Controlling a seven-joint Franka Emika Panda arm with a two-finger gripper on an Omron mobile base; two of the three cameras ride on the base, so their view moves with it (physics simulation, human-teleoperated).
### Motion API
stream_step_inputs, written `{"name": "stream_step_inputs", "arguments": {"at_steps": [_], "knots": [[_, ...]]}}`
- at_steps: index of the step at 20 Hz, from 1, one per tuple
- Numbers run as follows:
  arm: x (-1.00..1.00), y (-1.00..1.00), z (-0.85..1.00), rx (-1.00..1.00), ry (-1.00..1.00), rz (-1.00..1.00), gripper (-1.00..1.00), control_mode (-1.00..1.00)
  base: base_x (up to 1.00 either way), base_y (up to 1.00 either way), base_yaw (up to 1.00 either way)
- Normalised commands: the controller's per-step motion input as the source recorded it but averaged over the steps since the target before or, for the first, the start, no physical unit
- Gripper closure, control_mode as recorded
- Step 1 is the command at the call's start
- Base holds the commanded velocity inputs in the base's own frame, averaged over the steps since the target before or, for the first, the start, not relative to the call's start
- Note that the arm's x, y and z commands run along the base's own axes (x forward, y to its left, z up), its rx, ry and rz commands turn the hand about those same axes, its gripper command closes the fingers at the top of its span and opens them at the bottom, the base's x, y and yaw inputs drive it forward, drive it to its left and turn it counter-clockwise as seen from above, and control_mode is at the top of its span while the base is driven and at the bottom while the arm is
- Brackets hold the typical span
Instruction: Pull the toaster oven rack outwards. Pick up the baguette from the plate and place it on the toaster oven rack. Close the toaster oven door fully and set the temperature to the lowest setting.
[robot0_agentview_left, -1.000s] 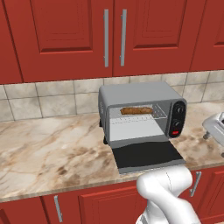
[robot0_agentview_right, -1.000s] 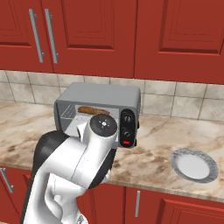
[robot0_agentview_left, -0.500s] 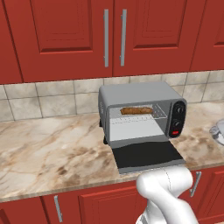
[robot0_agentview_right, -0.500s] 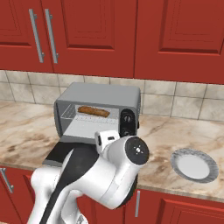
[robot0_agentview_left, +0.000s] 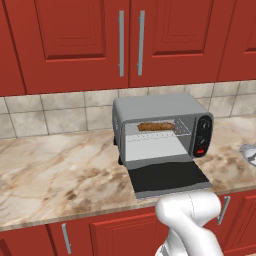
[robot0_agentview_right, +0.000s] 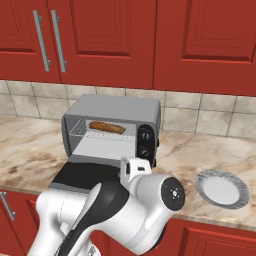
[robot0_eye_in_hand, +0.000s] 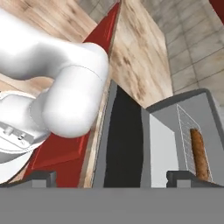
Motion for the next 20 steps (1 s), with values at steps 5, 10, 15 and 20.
{"name": "stream_step_inputs", "arguments": {"at_steps": [5,10,15,20], "knots": [[0.0,0.0,-0.15,0.09,0.12,-0.13,-1.0,-1.0,0.0,0.0,0.0],[0.04,-0.07,-0.35,0.13,0.14,-0.09,-1.0,-1.0,0.0,0.0,0.0],[0.14,-0.18,-0.21,0.09,0.05,-0.07,-1.0,-1.0,0.0,0.0,0.0],[0.29,-0.13,-0.01,0.07,0.0,-0.07,-1.0,-1.0,0.0,0.0,0.0]]}}
